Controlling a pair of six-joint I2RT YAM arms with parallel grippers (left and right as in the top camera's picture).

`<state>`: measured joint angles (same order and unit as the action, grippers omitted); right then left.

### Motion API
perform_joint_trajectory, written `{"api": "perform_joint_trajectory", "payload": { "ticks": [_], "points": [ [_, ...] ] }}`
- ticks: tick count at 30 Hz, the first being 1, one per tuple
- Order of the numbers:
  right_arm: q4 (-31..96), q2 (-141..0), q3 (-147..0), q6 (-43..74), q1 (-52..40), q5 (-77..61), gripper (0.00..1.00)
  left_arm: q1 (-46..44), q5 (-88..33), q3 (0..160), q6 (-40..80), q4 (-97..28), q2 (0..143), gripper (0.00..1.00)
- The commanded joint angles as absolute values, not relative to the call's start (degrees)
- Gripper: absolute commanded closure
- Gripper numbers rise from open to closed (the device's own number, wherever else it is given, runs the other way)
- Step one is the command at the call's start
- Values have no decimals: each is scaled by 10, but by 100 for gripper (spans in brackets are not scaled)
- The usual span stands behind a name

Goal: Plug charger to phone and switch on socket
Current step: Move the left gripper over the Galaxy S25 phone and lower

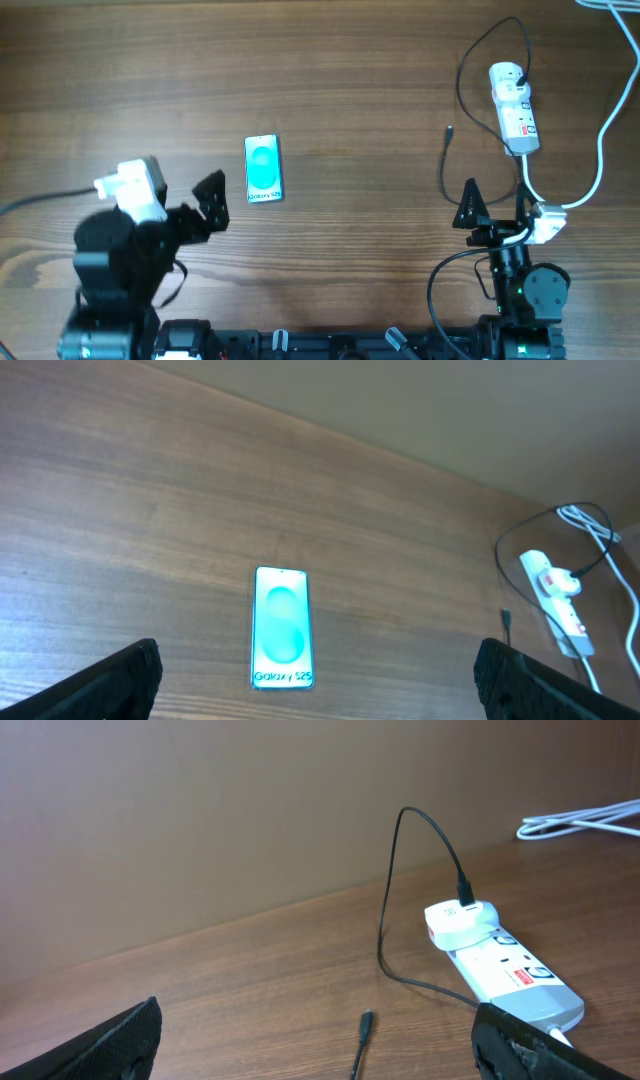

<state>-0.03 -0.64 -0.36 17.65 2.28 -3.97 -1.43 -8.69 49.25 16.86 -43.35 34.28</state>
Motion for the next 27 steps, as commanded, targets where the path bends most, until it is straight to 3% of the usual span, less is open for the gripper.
{"api": "perform_joint_trajectory", "payload": {
  "ticks": [1, 12, 22, 27],
  "points": [
    [-4, -2, -3, 167, 24, -30, 0, -12, -106, 564, 172, -474, 413, 0],
    [-3, -2, -3, 167, 24, -30, 0, -12, -201, 606, 171, -507, 498, 0],
    [-1, -2, -3, 167, 24, -30, 0, -28, -194, 606, 172, -521, 622, 0],
    [0, -2, -3, 167, 24, -30, 0, -69, -124, 606, 199, -517, 700, 0]
  ]
}}
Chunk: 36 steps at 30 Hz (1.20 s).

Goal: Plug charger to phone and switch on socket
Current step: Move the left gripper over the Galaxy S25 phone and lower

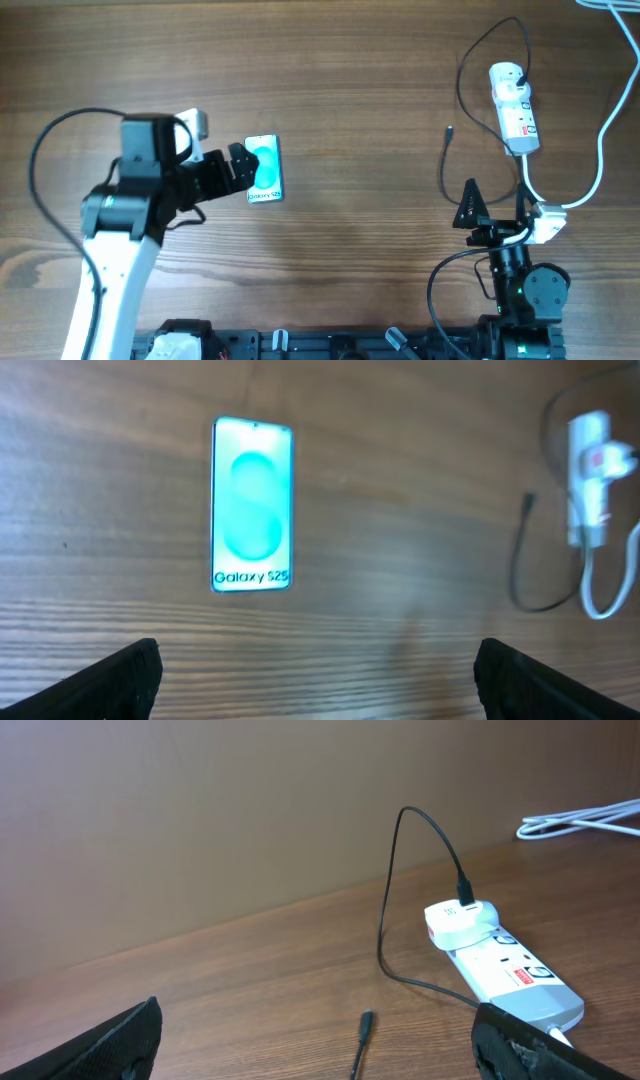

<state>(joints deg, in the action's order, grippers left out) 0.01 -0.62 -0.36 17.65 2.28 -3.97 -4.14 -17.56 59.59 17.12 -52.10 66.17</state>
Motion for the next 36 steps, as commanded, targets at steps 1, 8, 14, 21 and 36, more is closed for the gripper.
{"api": "perform_joint_trajectory", "payload": {
  "ticks": [1, 8, 14, 21, 36],
  "points": [
    [-1, -2, -3, 167, 24, -30, 0, -84, -99, 606, 211, -512, 717, 0],
    [-1, -3, -3, 167, 24, -30, 0, -186, 1, 606, 263, -477, 819, 0],
    [-1, -3, -3, 167, 24, -30, 0, -235, 12, 606, 288, -460, 879, 0],
    [-1, -3, -3, 167, 24, -30, 0, -235, 12, 606, 288, -441, 889, 0],
    [-1, -4, -3, 167, 24, -30, 0, -235, 12, 606, 288, -422, 889, 0]
  ]
}}
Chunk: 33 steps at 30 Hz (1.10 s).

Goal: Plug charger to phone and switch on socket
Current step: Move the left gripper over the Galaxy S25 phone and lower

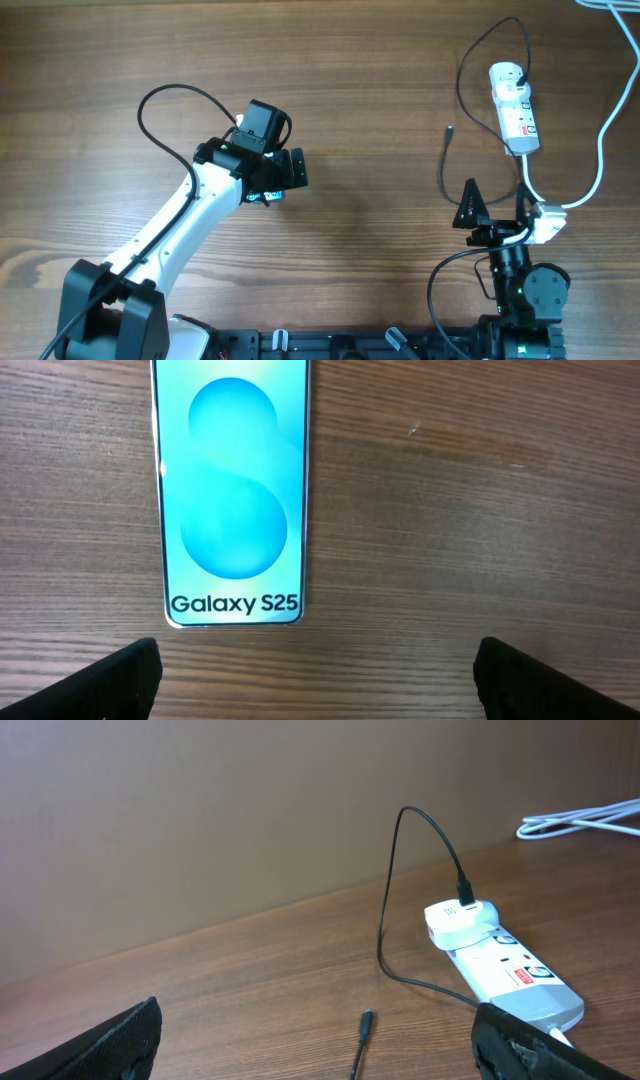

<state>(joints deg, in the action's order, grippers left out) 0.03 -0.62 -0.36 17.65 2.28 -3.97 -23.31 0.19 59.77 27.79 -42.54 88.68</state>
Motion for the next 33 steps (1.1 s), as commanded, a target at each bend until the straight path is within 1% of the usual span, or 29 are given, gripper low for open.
{"api": "perform_joint_trajectory", "payload": {
  "ticks": [1, 8, 11, 13, 15, 26, 33],
  "points": [
    [-1, -4, -3, 167, 24, -30, 0, -235, 12, 606, 288, -422, 889, 0],
    [-1, -4, -3, 167, 24, -30, 0, -235, 16, 606, 296, -422, 891, 0],
    [-1, -4, -3, 167, 24, -30, 0, -235, 38, 606, 321, -422, 901, 0],
    [-1, -4, -3, 167, 24, -30, 0, -235, 39, 606, 322, -425, 916, 0],
    [-1, -4, -3, 167, 24, -30, 0, -235, 66, 606, 321, -425, 940, 0],
    [-1, -4, -3, 167, 24, -30, 1, -233, 84, 606, 193, -355, 1006, 0],
    [-1, -4, -3, 167, 24, -30, 1, -199, 100, 606, 180, -346, 1011, 0]
  ]
}}
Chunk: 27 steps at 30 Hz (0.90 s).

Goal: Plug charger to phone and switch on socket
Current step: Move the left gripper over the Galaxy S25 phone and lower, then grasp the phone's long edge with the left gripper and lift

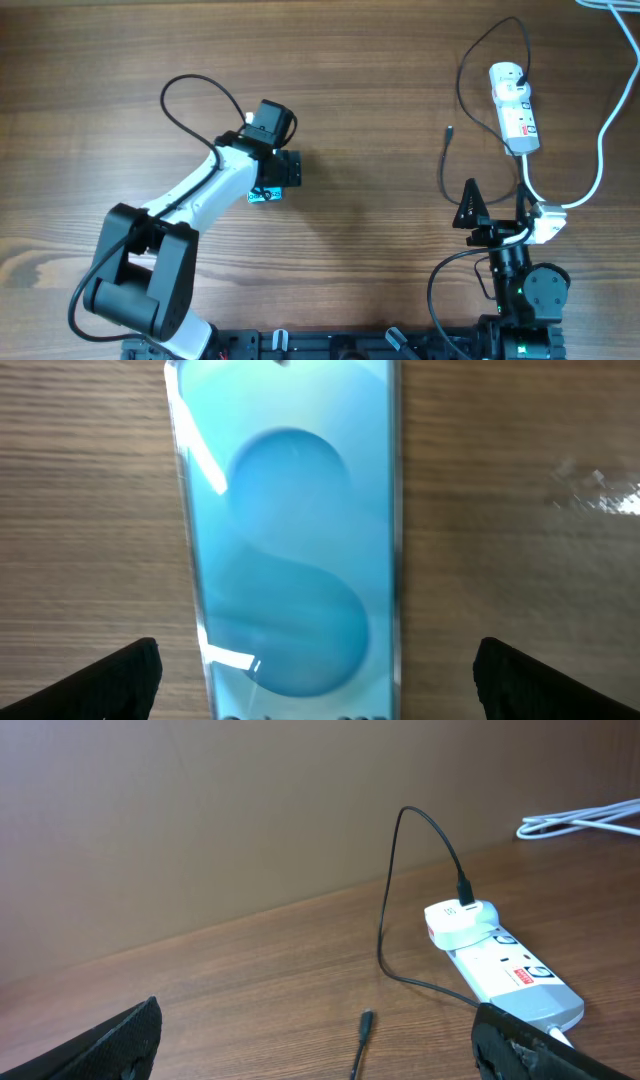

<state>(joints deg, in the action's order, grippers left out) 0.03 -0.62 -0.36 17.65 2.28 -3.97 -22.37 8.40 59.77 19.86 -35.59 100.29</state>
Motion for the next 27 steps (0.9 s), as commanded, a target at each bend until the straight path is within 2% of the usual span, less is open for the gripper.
{"api": "perform_joint_trajectory", "payload": {
  "ticks": [1, 18, 27],
  "points": [
    [-1, -4, -3, 167, 24, -30, 0, -191, 93, 606, 180, -339, 1013, 0],
    [-1, -4, -3, 167, 24, -30, 0, -178, 39, 606, 202, -319, 1077, 1],
    [-1, -4, -3, 167, 24, -30, 0, -178, 28, 606, 204, -319, 1081, 32]
  ]
}}
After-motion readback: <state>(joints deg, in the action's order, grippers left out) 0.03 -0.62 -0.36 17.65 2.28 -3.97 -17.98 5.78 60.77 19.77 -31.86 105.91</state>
